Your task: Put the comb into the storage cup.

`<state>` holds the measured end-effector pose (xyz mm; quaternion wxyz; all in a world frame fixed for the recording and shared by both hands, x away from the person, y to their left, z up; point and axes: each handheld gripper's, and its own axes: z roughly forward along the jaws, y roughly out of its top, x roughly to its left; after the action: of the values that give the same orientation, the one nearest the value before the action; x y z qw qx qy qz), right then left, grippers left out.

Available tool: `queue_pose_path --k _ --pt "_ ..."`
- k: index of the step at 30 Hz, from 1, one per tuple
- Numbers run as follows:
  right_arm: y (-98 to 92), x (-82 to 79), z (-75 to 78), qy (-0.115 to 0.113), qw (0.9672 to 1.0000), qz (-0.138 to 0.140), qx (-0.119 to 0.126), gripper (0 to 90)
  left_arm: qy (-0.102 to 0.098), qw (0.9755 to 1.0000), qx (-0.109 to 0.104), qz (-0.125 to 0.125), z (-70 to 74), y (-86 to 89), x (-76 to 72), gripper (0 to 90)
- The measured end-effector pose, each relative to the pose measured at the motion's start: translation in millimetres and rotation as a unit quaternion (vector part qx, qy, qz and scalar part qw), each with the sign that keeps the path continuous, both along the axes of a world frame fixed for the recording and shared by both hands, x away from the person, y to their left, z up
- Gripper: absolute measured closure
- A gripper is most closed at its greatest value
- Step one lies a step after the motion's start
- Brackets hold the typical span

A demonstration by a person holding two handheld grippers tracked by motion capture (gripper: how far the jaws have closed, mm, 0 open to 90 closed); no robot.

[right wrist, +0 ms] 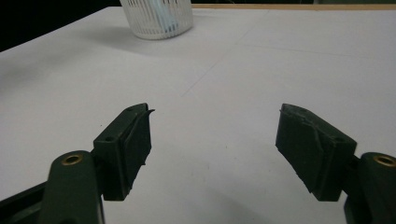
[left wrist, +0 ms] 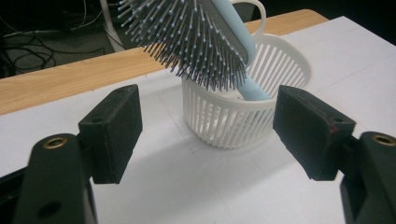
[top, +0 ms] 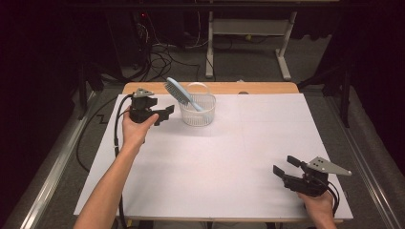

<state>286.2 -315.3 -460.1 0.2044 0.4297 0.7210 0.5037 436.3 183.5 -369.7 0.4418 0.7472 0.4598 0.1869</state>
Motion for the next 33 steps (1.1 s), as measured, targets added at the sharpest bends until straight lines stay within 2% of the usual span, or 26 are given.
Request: queue_pose_path --k 5,33 --pt "0.0 0.0 0.0 0.0 1.0 0.0 0.0 27.2 -0.002 1.0 -0.005 -0.006 0.0 -0.4 -2.9 25.0" --pt "-0.4 0.2 -0.2 0.001 1.0 -0.001 0.0 27.3 -0.007 0.9999 -0.001 -0.007 -5.3 10.2 -17.8 22.6"
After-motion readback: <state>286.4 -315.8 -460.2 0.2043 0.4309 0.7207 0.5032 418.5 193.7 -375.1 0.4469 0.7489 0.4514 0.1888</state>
